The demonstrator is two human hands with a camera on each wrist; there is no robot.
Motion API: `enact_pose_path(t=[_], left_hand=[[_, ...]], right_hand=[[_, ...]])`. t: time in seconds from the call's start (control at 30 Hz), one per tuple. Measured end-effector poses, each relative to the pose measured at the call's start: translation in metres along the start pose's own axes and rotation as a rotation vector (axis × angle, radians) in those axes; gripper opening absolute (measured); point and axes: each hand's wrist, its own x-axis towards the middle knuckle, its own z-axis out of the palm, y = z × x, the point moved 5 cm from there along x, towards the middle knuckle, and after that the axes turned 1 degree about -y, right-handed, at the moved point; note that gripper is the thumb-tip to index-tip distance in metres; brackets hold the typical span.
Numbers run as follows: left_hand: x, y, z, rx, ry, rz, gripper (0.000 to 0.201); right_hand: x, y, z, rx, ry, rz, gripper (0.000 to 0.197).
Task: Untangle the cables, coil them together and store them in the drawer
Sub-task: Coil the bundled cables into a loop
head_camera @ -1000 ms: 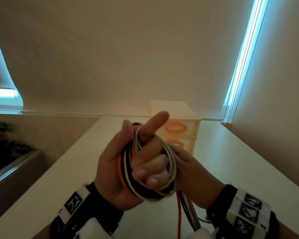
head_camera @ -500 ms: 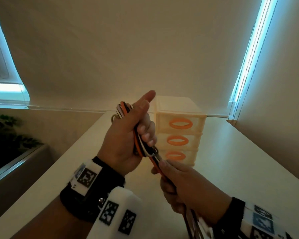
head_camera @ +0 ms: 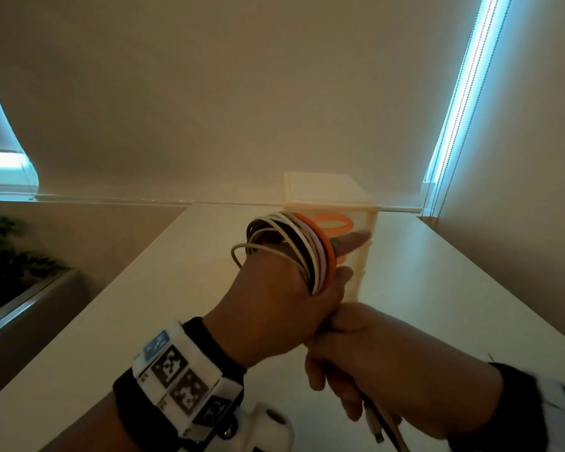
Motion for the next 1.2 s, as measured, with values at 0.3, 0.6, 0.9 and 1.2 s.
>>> enact_pose_path(t=[0.3, 0.6, 0.9, 1.2], left_hand=[[-0.006, 0.006, 0.001, 0.092, -0.053, 0.168, 0.045], [-0.008, -0.006, 0.008, -0.002, -0.198, 0.169, 0.033], [-0.024, -0.045, 0.023, 0.443, -0.509, 0.045, 0.075], [-0.017, -0.026, 0.043, 0.544, -0.401, 0.156, 0.05]], right_hand=[[-0.001, 0.006, -0.004, 0.263, -0.162, 0.031, 0.026], [-0.005, 0.007, -0.003, 0.425, -0.359, 0.019, 0.017], [-0.007, 0.005, -0.01, 0.498, -0.434, 0.029, 0.021], [-0.007, 0.009, -0.031, 0.382, -0.33, 0.033, 0.025]])
